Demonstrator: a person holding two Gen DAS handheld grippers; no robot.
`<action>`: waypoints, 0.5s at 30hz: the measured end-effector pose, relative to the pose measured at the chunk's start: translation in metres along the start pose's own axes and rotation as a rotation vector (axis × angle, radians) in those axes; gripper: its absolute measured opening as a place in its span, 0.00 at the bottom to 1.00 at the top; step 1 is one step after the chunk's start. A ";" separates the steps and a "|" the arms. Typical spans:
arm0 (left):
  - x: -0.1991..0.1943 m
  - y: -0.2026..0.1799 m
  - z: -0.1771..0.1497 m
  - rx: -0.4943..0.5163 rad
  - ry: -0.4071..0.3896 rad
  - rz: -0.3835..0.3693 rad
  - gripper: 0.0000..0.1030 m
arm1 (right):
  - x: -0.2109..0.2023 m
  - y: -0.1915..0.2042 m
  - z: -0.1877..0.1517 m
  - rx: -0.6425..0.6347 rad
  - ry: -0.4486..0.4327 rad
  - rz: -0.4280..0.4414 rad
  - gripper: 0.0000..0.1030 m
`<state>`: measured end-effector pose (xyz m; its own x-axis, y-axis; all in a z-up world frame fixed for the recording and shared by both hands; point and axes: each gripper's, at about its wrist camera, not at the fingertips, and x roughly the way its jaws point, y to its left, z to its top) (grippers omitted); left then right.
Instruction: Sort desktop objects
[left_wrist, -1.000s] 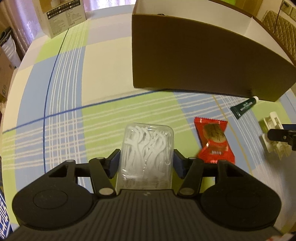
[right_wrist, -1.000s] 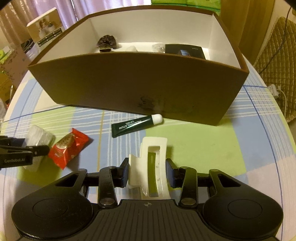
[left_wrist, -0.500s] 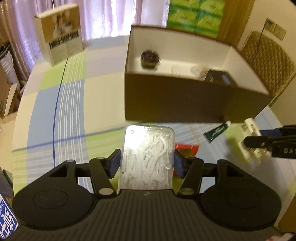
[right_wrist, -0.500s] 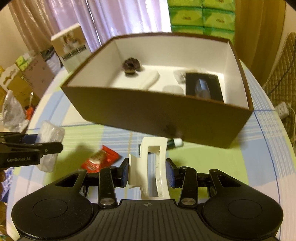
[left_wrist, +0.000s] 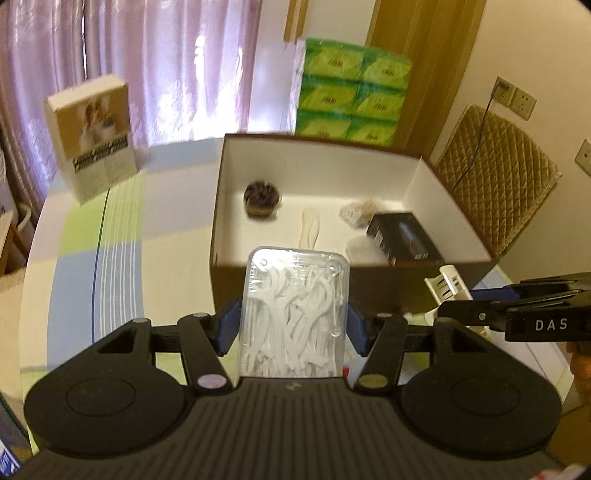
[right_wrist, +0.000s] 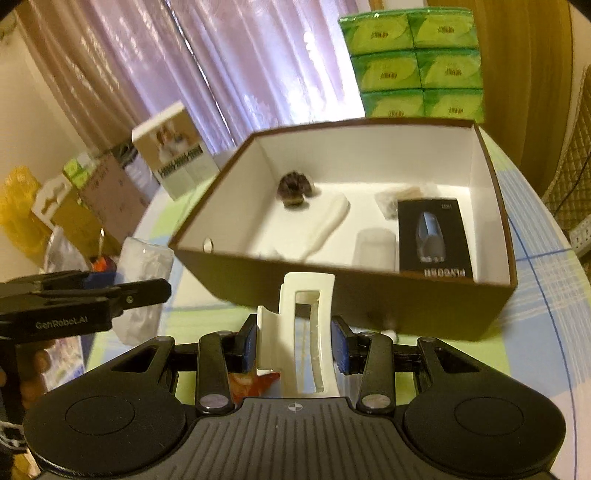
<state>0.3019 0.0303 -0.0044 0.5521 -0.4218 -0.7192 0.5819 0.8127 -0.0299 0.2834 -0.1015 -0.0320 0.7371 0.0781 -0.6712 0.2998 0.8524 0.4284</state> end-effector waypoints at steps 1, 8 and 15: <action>0.001 -0.001 0.004 0.005 -0.010 -0.002 0.52 | -0.001 -0.001 0.005 0.006 -0.011 0.004 0.36; 0.013 -0.003 0.040 0.018 -0.055 -0.021 0.52 | -0.003 -0.010 0.041 0.030 -0.093 0.005 0.36; 0.042 -0.007 0.073 0.053 -0.066 0.004 0.52 | 0.016 -0.019 0.073 0.036 -0.121 -0.030 0.36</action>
<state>0.3648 -0.0221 0.0161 0.5918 -0.4459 -0.6715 0.6098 0.7925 0.0112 0.3336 -0.1540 -0.0068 0.7944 -0.0119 -0.6073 0.3429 0.8340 0.4322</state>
